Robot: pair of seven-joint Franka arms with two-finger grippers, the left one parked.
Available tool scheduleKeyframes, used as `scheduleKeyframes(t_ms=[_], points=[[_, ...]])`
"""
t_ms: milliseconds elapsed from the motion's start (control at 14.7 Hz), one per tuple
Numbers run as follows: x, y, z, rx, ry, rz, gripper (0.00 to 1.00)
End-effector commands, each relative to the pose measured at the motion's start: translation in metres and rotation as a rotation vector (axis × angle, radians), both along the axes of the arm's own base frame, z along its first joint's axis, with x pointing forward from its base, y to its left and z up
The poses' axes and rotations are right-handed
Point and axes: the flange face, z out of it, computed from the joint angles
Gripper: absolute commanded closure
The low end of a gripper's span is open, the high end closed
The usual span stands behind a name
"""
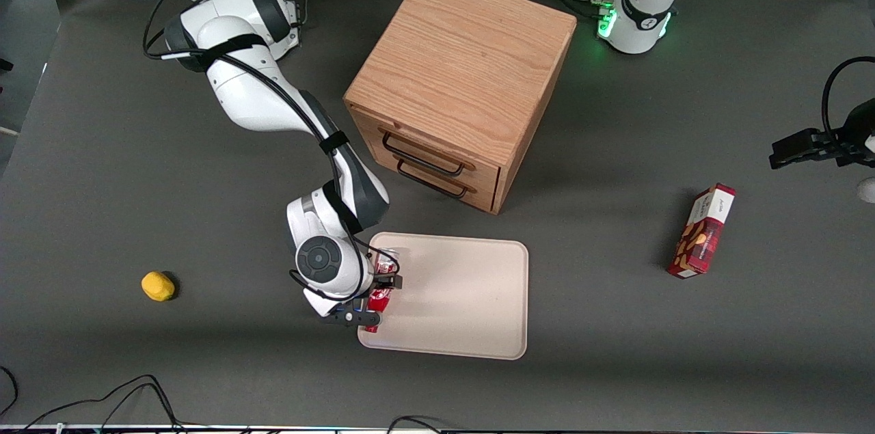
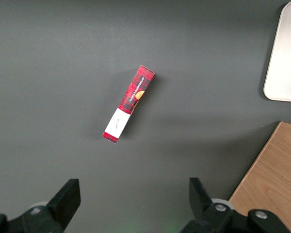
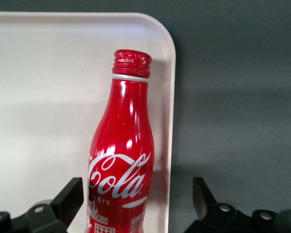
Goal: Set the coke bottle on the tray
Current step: 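Open the right gripper to release the bottle on the tray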
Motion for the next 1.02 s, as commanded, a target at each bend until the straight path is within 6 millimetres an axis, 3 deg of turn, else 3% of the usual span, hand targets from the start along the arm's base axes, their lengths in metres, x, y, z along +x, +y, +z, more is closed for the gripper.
scheduleKeyframes(t_ms=[0,204,408,544,816,884,952], points=[[0.002,0.003,0.029,0.014,-0.015,-0.019,0.0],[0.0,-0.013,0.085,0.001,0.035,-0.029,0.0],[0.001,-0.046,0.156,0.006,0.057,-0.065,0.0],[-0.009,-0.082,0.195,-0.015,0.136,-0.078,0.0],[-0.053,-0.159,0.282,0.0,0.21,0.017,0.0],[-0.066,-0.179,0.294,0.01,0.237,0.039,0.0],[-0.08,-0.188,0.305,0.01,0.24,0.054,0.0]])
